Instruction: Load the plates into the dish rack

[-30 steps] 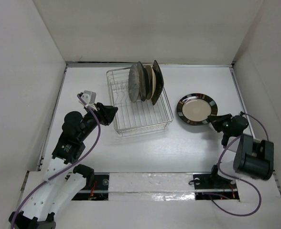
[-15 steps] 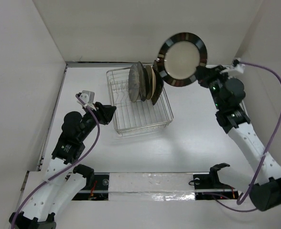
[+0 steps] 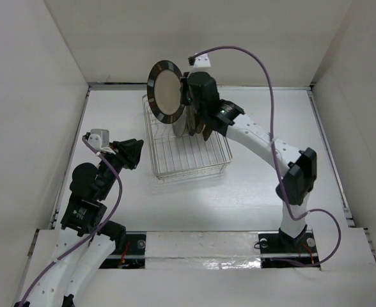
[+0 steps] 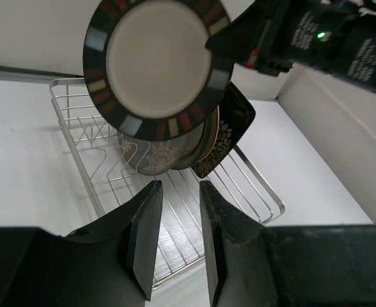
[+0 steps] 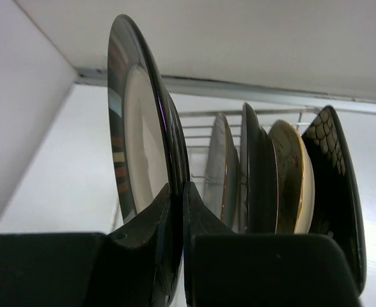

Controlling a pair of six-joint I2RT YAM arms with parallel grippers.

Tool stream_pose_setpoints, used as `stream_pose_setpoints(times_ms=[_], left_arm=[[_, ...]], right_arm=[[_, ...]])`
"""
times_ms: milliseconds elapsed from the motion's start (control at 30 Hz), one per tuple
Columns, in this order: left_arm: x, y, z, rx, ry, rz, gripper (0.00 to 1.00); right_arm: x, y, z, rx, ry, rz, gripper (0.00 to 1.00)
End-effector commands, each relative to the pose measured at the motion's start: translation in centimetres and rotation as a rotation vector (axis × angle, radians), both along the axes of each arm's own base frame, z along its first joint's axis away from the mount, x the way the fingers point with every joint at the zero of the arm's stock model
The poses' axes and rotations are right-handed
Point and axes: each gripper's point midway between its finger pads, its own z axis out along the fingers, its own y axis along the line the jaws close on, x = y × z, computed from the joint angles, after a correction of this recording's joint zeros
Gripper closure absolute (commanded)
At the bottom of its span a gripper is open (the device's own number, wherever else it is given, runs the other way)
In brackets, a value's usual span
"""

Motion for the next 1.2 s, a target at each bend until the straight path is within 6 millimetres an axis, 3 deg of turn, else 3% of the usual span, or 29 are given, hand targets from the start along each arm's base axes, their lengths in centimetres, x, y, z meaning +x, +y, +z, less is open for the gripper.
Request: stream_pose_setpoints(times_ms=[0,300,433,767,967,1167], left_arm=[[-0.1,0.6,2.3,-0.02,-0.058,0.027,0.73],[-0.5,0.0,2.2,-0.018,-0.064,-0.014,0.73],[-0.4,-0.2,1.9,-0.017,-0.054,-0.022,0.73],[-0.5,-0.6,1.8,-0.019,-0.055,-0.044,0.72],[-0.4,-0.8,1.6,-0.015,-0.047,-0.051,0.72],[-0.3,-0.9,1.4,-0.014,-0.04,-0.054,0.72]], right_arm=[[0.5,-1.9,9.0,0.144,-0.174,-0.157,1.0],[1.1,0.1,5.3,0.016,-0.153,-0.282,1.0],[1.0,-0.2,4.6,-0.034,-0.159,-0.352,1.0],[1.6,2.4,-0.6,-0.121,-0.104,-0.318,1.0],[1.7,3.2,-2.7,-0.175,-0.089,-0.316,1.0],[1.3,5.3,-5.4,-0.192,-0.061,-0.255,1.0]])
